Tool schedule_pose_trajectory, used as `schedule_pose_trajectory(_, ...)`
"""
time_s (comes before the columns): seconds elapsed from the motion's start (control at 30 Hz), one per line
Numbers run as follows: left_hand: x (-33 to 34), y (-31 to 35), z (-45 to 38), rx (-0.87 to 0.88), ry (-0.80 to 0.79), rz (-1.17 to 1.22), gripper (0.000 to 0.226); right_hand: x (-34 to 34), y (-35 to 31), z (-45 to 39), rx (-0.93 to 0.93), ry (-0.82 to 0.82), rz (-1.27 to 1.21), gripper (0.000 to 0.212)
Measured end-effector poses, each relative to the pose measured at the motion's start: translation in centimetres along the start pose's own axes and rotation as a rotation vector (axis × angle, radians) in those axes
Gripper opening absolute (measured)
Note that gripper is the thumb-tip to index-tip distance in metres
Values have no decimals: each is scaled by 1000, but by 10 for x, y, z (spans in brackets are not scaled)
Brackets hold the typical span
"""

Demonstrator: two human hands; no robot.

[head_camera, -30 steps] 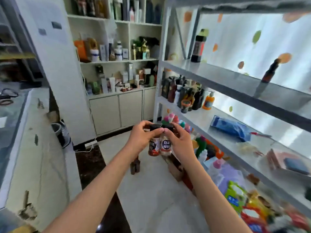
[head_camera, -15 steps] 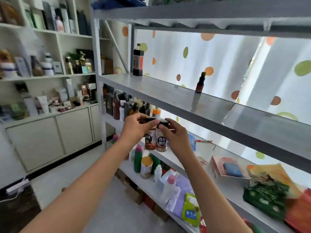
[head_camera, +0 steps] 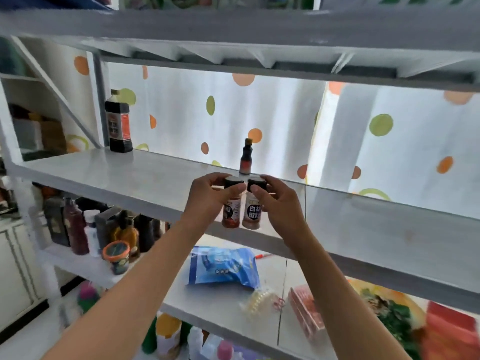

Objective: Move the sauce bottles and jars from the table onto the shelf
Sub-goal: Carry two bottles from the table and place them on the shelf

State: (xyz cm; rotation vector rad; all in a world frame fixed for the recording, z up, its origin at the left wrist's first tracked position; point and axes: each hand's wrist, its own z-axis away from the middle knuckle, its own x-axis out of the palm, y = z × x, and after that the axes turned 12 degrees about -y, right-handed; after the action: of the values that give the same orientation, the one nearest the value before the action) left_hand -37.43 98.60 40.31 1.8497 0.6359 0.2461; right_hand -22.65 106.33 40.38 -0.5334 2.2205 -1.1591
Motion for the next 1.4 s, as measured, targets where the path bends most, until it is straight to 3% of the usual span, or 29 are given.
schedule_pose_trajectory(0.07,-1,-7,-34,14,-29,4,36,-5,11,-27,26,54,29,15)
schedule_pose_trajectory(0.17,-5,-19,-87,6,-68,42,43,-10,27,-69,85,114,90,24)
schedule_pose_trajectory(0.33,-3,-42,-163,38,-137,-27,40,-19,51,-124,161,174,134,11)
schedule_pose_trajectory(0.43,4,-59,-199,31,-200,-87,42,-23,66,-148,203,194,180,21)
schedule_pose_trajectory(0.53,19,-74,-226,27,-238,-136,48,-25,85,-165,253,215,238,4)
schedule_pose_trajectory(0.57,24,-79,-233,24,-245,-150,49,-26,92,-169,268,220,253,9)
schedule_pose_trajectory(0.73,41,-101,-255,-31,-322,-140,50,-35,112,-184,294,203,342,12)
schedule_pose_trajectory(0.97,43,-108,-231,-76,-477,72,38,-49,132,-184,336,146,293,33)
schedule_pose_trajectory(1.1,37,-123,-221,-67,-599,-89,35,-51,147,-175,381,91,285,29)
schedule_pose_trajectory(1.3,42,-132,-226,-55,-521,-208,29,-54,158,-183,410,4,312,18)
schedule_pose_trajectory(1.4,50,-132,-237,-91,-356,-303,34,-56,165,-199,438,-1,373,16)
